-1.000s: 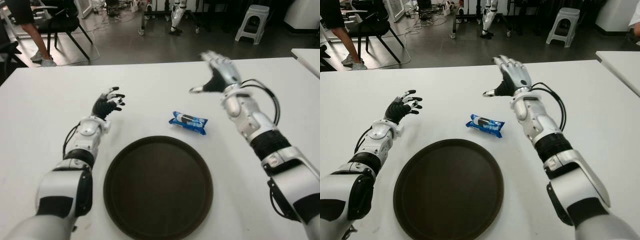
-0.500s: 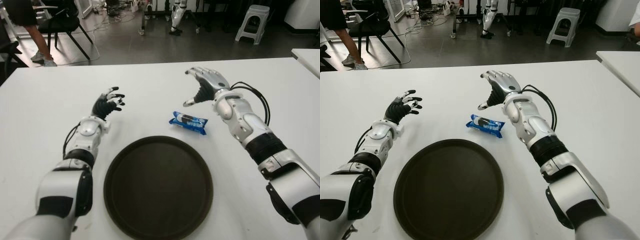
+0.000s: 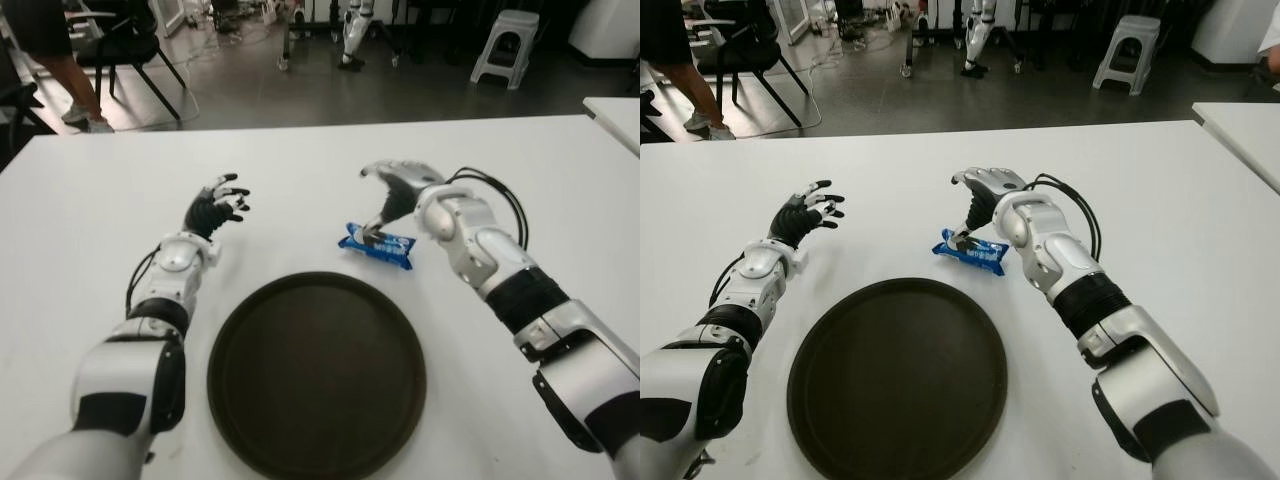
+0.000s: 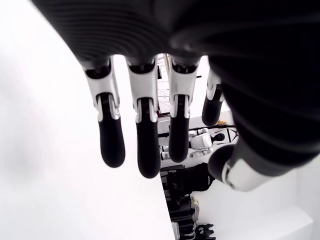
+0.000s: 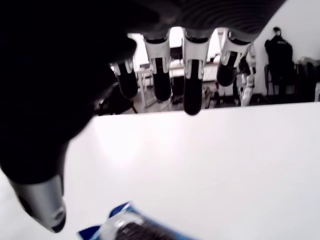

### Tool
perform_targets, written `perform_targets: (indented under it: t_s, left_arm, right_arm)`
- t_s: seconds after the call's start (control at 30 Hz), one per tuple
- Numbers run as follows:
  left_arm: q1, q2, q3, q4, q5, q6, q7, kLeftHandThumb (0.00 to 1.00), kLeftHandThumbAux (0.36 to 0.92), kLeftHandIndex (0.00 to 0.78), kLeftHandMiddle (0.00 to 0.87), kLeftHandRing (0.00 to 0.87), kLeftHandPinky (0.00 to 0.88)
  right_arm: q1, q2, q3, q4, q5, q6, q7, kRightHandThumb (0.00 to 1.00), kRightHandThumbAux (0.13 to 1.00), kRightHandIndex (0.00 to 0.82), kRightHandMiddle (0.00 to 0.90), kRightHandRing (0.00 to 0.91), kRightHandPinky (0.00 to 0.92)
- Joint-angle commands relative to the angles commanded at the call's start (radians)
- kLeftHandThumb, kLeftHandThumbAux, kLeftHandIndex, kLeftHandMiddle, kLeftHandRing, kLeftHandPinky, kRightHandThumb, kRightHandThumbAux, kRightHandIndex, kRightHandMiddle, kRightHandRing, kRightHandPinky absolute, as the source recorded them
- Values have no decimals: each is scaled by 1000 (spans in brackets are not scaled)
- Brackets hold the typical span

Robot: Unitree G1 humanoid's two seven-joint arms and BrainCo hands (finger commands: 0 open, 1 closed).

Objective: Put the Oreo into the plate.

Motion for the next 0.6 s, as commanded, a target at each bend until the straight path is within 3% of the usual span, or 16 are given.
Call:
perform_targets:
  t_s: [0.3, 0.6]
  left_arm:
    - [2, -1, 5, -2, -6, -5, -7, 250, 703, 158, 302, 371, 407]
    - [1, -1, 5, -2, -5, -2, 1, 242, 712, 158, 303, 374, 407]
  right_arm:
    - [14, 8, 16, -21, -29, 34, 7, 0, 708, 169, 198, 213, 204]
    - [22, 18, 27, -41, -56, 75, 35, 0, 719, 171, 198, 228, 260]
